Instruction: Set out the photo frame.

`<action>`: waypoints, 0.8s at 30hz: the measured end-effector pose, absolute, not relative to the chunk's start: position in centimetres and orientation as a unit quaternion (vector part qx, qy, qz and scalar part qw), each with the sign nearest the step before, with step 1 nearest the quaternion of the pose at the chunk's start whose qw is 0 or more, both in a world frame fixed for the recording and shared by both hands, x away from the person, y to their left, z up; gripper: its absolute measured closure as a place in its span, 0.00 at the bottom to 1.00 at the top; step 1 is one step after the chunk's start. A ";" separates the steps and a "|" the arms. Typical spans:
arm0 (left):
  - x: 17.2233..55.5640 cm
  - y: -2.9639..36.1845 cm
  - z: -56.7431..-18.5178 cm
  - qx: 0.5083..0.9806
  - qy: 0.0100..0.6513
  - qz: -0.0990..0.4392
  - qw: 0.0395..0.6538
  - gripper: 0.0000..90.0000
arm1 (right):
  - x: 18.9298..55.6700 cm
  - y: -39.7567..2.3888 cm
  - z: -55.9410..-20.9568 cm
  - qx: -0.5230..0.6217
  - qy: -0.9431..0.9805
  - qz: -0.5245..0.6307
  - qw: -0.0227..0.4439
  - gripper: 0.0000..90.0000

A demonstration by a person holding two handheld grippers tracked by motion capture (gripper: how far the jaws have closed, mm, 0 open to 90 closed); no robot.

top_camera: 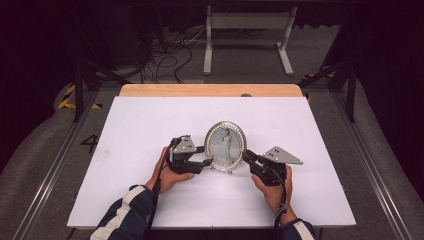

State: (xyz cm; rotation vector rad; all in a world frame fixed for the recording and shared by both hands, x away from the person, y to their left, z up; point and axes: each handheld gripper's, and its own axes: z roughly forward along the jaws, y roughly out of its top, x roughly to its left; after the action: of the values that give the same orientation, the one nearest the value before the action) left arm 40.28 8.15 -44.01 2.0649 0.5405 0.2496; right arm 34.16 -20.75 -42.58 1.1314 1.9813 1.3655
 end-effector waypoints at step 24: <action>39.7 8.2 -43.7 0.853 0.221 0.122 0.457 0.74 | 34.7 -20.1 -43.1 0.414 0.728 0.494 0.235 0.82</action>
State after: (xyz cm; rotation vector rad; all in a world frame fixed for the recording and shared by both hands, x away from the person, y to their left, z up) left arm 39.73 8.15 -43.75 2.1030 0.5441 0.3015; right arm 34.74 -20.06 -43.05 1.1348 1.9978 1.3554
